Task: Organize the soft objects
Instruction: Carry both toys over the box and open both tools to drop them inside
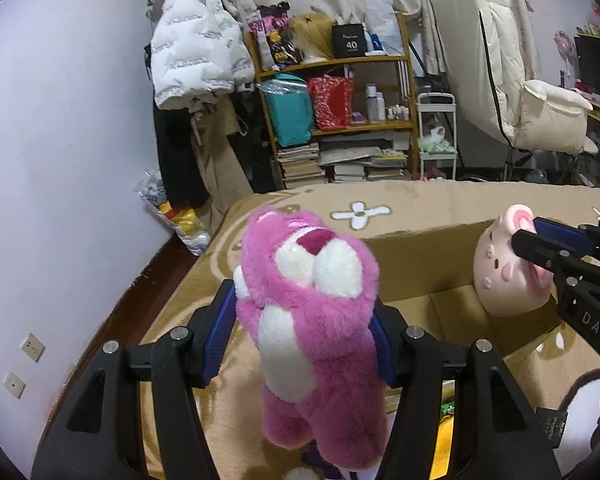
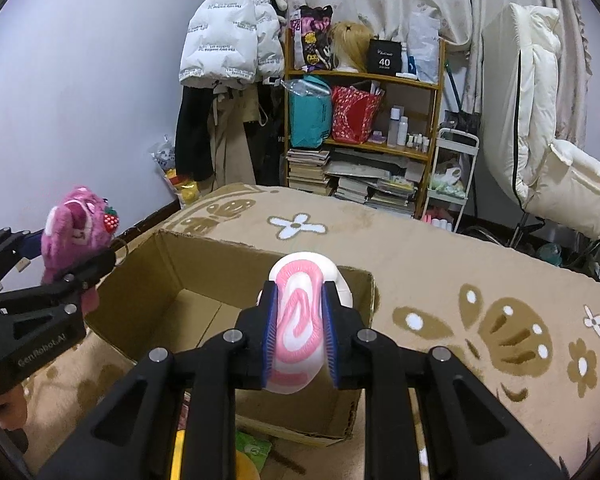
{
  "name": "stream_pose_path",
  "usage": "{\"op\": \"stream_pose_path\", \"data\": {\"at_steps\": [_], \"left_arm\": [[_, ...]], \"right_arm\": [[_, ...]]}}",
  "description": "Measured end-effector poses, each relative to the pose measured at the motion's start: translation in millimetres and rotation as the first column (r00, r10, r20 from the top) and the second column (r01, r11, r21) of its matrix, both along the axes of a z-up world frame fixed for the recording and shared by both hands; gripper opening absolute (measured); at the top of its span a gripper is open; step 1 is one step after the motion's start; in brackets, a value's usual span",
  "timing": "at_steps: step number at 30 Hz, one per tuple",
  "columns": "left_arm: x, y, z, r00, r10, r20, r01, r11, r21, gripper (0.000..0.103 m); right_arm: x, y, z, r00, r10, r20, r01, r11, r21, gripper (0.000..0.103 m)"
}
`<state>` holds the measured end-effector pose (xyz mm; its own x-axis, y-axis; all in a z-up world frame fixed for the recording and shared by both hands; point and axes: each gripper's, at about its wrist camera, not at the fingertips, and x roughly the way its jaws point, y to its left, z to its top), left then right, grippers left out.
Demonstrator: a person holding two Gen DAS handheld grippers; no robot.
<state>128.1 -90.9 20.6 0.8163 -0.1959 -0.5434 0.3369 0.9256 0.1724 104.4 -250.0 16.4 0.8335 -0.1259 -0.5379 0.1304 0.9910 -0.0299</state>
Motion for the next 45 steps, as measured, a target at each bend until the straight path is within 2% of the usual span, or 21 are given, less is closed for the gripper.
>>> {"op": "stream_pose_path", "data": {"at_steps": [18,23,25,32,33,36,38,40,41,43,45], "left_arm": [[13.7,-11.1,-23.9,0.995,-0.059,-0.083,0.059,0.998,-0.002,0.06],[18.9,-10.0,-25.3,0.986,-0.085,-0.14,0.081,0.996,-0.037,0.06],[19.8,-9.0,-26.7,0.988,-0.071,-0.136,0.067,0.997,-0.028,0.068],[19.9,-2.7,-26.1,0.991,-0.038,-0.131,0.036,0.999,-0.022,0.077],[18.9,-2.0,-25.3,0.991,-0.032,-0.127,0.03,0.999,-0.018,0.078],[16.4,2.7,-19.2,0.993,-0.02,-0.12,0.018,1.0,-0.022,0.087],[13.8,6.7,-14.3,0.994,-0.012,-0.108,0.008,0.999,-0.031,0.089],[11.6,10.3,-9.2,0.994,-0.003,-0.107,-0.001,0.999,-0.034,0.089],[10.2,11.6,-7.5,0.994,0.003,-0.109,-0.007,0.999,-0.034,0.091],[7.4,15.0,-4.2,0.994,0.019,-0.106,-0.023,0.999,-0.035,0.1],[1.8,18.9,0.0,0.995,0.034,-0.094,-0.037,0.999,-0.037,0.1]], "right_arm": [[6.2,-11.5,-28.9,0.998,0.018,-0.065,-0.014,0.998,0.069,0.027],[8.8,-10.2,-35.6,0.995,0.037,-0.091,-0.029,0.996,0.085,0.027],[9.4,-9.1,-38.0,0.994,0.047,-0.102,-0.038,0.996,0.086,0.029],[10.7,-8.5,-41.1,0.993,0.054,-0.109,-0.044,0.995,0.093,0.033],[11.1,-9.3,-41.2,0.993,0.054,-0.108,-0.043,0.994,0.1,0.038],[9.8,-11.5,-38.3,0.994,0.046,-0.098,-0.034,0.993,0.113,0.067],[5.9,-13.4,-32.4,0.997,0.036,-0.075,-0.027,0.992,0.121,0.077],[0.6,-15.5,-25.5,0.998,0.026,-0.05,-0.019,0.992,0.125,0.094],[-1.8,-16.8,-21.4,0.999,0.019,-0.039,-0.014,0.992,0.126,0.098],[-6.3,-18.9,-14.3,1.0,0.004,-0.026,-0.001,0.992,0.13,0.103],[-13.3,-22.3,-7.0,1.0,-0.013,-0.01,0.014,0.991,0.132,0.103]]}}
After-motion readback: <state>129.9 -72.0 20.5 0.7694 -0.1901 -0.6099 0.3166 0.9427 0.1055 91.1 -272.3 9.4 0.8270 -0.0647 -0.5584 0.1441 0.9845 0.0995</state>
